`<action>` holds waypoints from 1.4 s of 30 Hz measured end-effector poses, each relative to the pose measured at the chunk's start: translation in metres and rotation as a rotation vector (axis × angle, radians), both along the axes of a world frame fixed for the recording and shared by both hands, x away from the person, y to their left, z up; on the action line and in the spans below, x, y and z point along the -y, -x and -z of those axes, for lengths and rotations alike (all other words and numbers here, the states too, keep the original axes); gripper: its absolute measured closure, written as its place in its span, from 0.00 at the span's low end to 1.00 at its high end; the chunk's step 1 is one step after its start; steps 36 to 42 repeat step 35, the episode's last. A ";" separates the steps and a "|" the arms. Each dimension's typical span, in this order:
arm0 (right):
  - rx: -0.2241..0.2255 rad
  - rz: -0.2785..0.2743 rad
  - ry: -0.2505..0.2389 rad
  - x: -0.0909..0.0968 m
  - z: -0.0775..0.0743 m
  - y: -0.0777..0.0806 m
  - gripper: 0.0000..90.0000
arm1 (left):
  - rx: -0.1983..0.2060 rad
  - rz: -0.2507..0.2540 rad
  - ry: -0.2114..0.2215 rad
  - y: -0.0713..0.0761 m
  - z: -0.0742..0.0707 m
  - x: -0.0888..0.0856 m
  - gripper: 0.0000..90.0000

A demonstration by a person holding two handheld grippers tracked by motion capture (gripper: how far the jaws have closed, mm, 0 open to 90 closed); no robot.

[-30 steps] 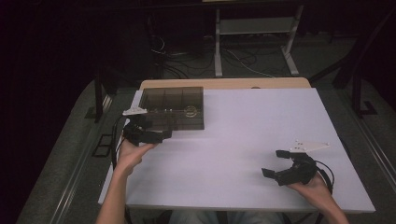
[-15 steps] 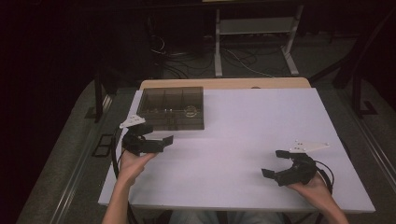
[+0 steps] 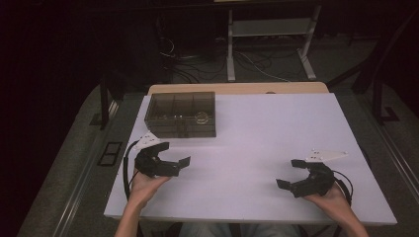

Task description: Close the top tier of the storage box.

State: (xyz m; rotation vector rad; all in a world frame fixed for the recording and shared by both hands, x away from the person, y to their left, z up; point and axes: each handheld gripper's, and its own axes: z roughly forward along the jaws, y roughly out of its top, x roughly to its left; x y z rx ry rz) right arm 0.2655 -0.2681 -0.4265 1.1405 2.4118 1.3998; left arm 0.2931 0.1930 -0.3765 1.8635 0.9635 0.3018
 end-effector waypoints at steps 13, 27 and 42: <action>-0.006 0.002 -0.001 0.000 0.001 0.001 0.00 | 0.008 0.056 0.036 0.017 0.017 0.002 0.00; -0.010 -0.001 0.005 0.000 0.001 0.002 0.00 | 0.004 0.123 0.021 0.029 0.029 0.004 0.00; -0.014 -0.004 0.010 -0.003 0.002 0.003 0.00 | 0.006 0.125 0.018 0.031 0.031 0.005 0.00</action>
